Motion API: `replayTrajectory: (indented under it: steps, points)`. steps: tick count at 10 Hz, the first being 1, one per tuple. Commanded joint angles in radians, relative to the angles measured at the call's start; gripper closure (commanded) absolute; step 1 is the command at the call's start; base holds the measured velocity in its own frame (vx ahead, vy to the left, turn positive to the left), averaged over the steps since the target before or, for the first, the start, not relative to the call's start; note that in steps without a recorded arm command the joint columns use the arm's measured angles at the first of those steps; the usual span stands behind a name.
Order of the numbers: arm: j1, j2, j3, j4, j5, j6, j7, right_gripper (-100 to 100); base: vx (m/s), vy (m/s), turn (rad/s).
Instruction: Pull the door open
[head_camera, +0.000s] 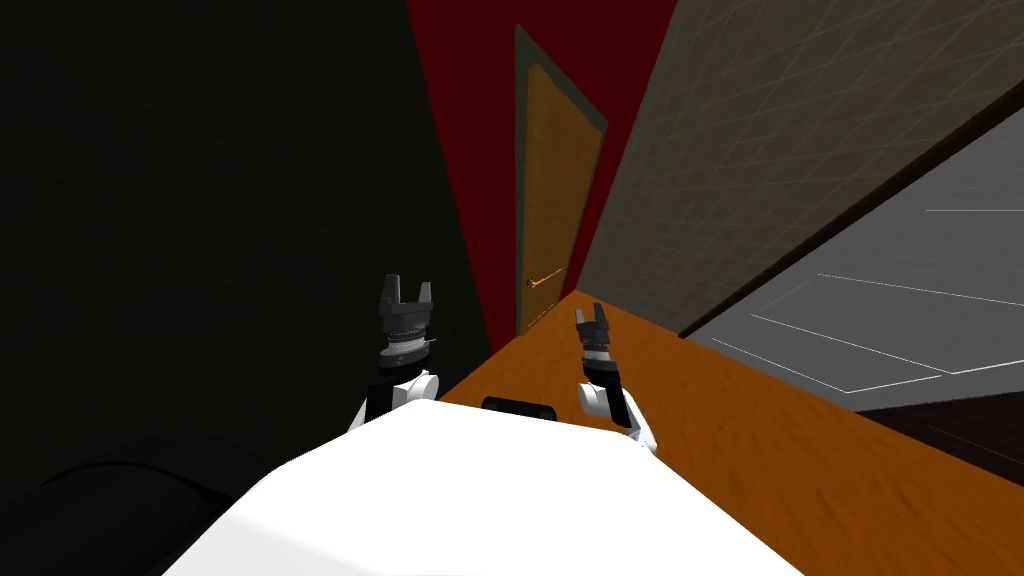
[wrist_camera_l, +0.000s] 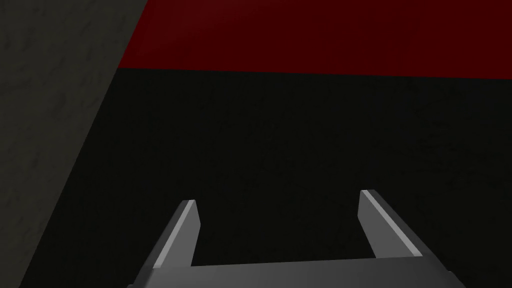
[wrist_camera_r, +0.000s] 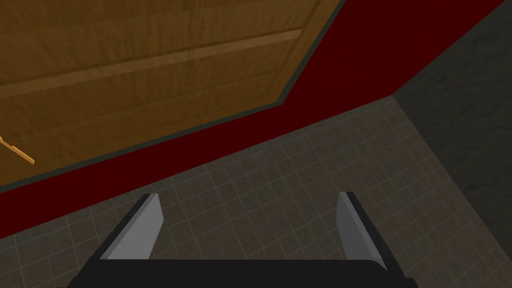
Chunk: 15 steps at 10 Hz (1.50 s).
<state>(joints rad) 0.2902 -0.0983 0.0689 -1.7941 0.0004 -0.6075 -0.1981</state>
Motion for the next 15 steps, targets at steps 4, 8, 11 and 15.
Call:
replayTrajectory:
  steps: [4, 8, 11, 15]
  points:
    - [-0.047, -0.022, 0.011, 0.137, 0.000, -0.041, -0.011, -100, 0.085, -0.060, 0.142]
    - [-0.089, -0.043, 0.020, 0.256, -0.002, -0.073, -0.021, -100, 0.079, -0.060, 0.148]
    - [-0.122, -0.059, 0.026, 0.347, -0.003, -0.098, -0.030, -100, 0.083, -0.066, 0.158]
    - [-0.155, -0.074, 0.032, 0.439, -0.004, -0.122, -0.038, -100, 0.073, -0.072, 0.124]
